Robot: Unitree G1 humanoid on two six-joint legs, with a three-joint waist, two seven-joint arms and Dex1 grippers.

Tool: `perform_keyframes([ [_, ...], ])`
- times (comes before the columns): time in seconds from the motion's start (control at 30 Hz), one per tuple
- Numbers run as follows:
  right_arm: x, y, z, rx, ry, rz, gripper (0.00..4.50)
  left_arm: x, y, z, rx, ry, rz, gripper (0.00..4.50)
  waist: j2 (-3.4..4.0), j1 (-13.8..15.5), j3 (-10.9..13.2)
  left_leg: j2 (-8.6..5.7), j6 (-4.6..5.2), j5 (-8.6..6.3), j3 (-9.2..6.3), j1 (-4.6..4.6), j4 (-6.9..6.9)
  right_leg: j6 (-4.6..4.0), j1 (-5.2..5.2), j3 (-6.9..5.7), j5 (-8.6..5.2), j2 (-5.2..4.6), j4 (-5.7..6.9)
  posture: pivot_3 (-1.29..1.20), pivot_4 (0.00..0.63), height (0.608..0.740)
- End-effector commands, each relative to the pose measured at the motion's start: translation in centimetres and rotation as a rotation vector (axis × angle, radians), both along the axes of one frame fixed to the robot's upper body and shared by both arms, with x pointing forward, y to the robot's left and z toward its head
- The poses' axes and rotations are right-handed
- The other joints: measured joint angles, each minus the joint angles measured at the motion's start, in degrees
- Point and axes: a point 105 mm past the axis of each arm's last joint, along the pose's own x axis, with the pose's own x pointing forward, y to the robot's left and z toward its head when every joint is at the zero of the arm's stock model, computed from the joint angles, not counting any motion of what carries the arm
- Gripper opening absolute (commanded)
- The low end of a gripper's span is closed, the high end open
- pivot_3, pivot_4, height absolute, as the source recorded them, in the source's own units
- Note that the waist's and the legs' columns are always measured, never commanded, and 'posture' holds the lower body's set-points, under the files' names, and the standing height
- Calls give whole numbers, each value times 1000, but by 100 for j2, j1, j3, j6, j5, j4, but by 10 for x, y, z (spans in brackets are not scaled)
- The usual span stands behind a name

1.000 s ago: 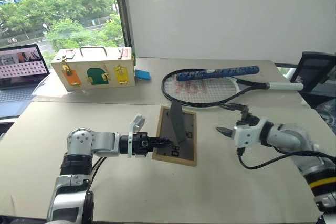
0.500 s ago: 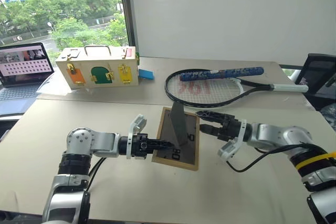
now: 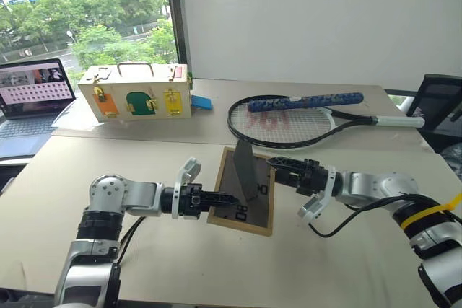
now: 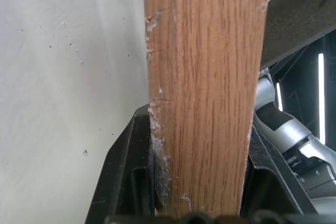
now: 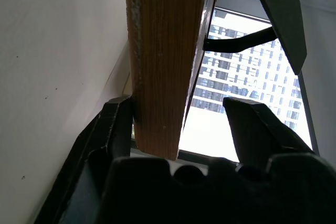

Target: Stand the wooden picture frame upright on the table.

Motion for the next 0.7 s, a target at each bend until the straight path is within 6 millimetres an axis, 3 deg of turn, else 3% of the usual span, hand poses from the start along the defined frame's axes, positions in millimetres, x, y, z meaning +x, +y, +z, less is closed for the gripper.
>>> perform_keyframes([
  [0.03,-5,9,28,81,-73,57,1682,-5,-4,8,-16,-32,-43,1186,0,1,0,0,0,0,0,0,0,0,0,0,0,0,0,0,150,710],
  [0.1,-7,11,30,86,-76,65,1187,-5,-4,7,-11,-31,-43,1186,0,-1,0,0,0,0,-1,0,0,0,0,0,0,0,1,0,150,710],
  [0.3,-8,11,32,91,-66,67,1166,-5,-7,-4,119,-95,-40,1186,0,0,0,0,-1,1,-1,1,1,0,1,0,0,0,3,0,150,710],
  [0.37,-8,10,33,91,-65,62,1166,-11,-6,-7,150,-127,-62,2181,0,1,0,0,-1,1,-1,0,1,0,1,0,0,0,3,0,150,710],
  [0.4,-7,9,34,91,-64,59,1166,-13,-5,-7,151,-138,-66,2345,0,1,0,0,-1,1,-1,0,1,0,2,0,0,0,2,0,150,710],
  [0.6,-5,6,37,102,-41,45,1127,-10,26,-2,169,-218,20,4475,0,-55,0,0,-2,2,-2,7,1,-1,3,0,0,0,8,0,150,710],
  [0.7,-3,4,38,118,-16,34,1125,-1,55,6,189,-258,109,4500,0,-111,1,0,-1,1,-3,8,0,-1,3,0,0,0,9,0,150,710],
])
